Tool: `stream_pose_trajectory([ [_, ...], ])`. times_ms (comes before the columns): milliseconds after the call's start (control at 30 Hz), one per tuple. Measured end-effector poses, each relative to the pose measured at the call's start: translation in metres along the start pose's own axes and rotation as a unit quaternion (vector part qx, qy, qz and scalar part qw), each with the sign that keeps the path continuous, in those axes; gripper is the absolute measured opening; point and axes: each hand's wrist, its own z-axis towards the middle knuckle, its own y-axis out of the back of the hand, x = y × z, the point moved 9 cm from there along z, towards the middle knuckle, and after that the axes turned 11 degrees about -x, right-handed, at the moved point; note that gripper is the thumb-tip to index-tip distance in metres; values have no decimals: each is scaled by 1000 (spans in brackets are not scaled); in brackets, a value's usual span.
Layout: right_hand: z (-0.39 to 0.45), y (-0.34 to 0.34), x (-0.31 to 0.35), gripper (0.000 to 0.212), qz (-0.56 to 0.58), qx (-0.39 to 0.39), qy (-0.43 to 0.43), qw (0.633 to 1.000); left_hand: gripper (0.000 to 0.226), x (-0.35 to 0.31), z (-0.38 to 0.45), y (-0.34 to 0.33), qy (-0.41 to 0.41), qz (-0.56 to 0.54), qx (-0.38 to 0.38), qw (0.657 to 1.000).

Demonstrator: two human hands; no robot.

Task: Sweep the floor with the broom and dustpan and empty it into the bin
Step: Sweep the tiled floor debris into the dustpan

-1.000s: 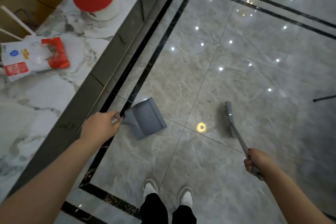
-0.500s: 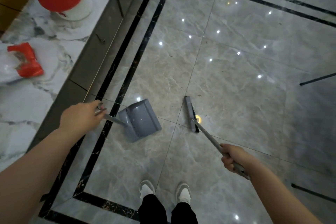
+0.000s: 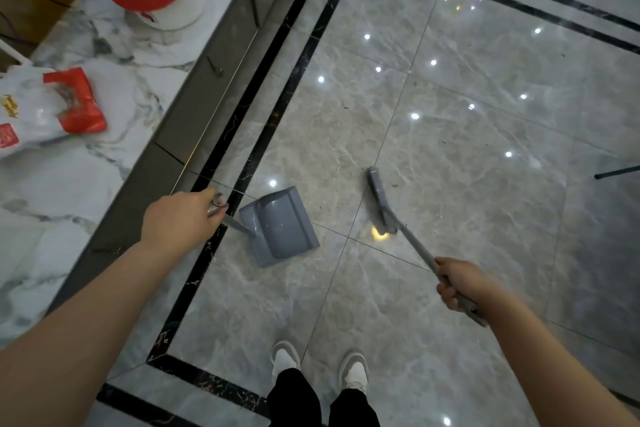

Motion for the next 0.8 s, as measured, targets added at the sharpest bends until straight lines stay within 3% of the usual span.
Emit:
stream_pose_trajectory([
  [167, -18, -56, -8, 47, -27, 99, -8, 995, 26, -1, 1, 2, 0, -8, -7, 1000],
  [333, -40, -70, 0, 44, -60, 172, -15, 983, 23, -6, 3, 7, -6, -25, -22, 999],
  [433, -49, -59, 10, 43, -68, 165, -3, 984, 23, -3, 2, 9, -6, -29, -19, 999],
  [633, -37, -53, 30, 47, -88, 82, 59, 991, 24, -2, -1, 7, 0, -37, -16, 999],
  [800, -44, -99, 1, 48, -106, 149, 31, 983, 24, -3, -1, 8, -7, -28, -25, 999],
])
